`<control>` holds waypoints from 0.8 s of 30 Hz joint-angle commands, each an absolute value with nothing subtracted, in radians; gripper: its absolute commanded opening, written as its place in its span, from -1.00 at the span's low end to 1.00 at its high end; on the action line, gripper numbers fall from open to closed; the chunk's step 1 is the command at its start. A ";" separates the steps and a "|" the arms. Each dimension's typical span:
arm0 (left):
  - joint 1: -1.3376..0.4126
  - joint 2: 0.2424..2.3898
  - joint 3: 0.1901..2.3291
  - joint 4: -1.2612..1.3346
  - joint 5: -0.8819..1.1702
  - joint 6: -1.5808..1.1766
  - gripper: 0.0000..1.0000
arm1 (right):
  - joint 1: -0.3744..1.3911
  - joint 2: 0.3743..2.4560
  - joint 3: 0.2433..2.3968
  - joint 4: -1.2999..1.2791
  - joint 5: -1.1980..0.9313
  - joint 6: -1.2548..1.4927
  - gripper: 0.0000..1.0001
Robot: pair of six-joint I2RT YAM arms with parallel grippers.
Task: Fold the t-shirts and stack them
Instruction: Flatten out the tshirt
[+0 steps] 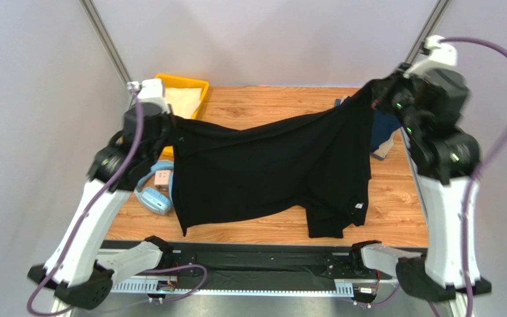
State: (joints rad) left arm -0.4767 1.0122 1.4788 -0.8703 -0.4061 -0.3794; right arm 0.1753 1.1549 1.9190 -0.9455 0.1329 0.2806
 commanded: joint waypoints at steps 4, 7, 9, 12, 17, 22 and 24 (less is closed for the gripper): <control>-0.378 1.307 1.384 -0.669 -0.450 -0.370 -1.00 | 0.170 1.438 1.825 -0.793 0.215 0.241 -0.99; -0.376 1.393 1.388 -0.615 -0.472 -0.357 -1.00 | 0.172 1.508 1.818 -0.773 0.230 0.235 -1.00; -0.373 1.446 1.410 -0.611 -0.486 -0.360 -1.00 | 0.172 1.558 1.806 -0.740 0.235 0.235 -1.00; -0.362 1.525 1.466 -0.635 -0.511 -0.367 -1.00 | 0.172 1.640 1.824 -0.733 0.250 0.238 -0.99; -0.308 1.624 1.560 -0.646 -0.512 -0.353 -1.00 | 0.172 1.755 1.940 -0.756 0.274 0.224 -1.00; -0.291 1.574 1.577 -0.608 -0.445 -0.302 -1.00 | 0.173 1.671 1.905 -0.700 0.314 0.224 -1.00; -0.291 1.543 1.572 -0.600 -0.401 -0.295 -1.00 | 0.172 1.588 1.876 -0.667 0.330 0.222 -1.00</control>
State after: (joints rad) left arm -0.2928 1.6302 1.5307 -0.6529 -0.4622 -0.3439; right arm 0.1753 1.7599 1.8790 -0.7914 0.2604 0.2382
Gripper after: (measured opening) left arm 0.007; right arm 0.014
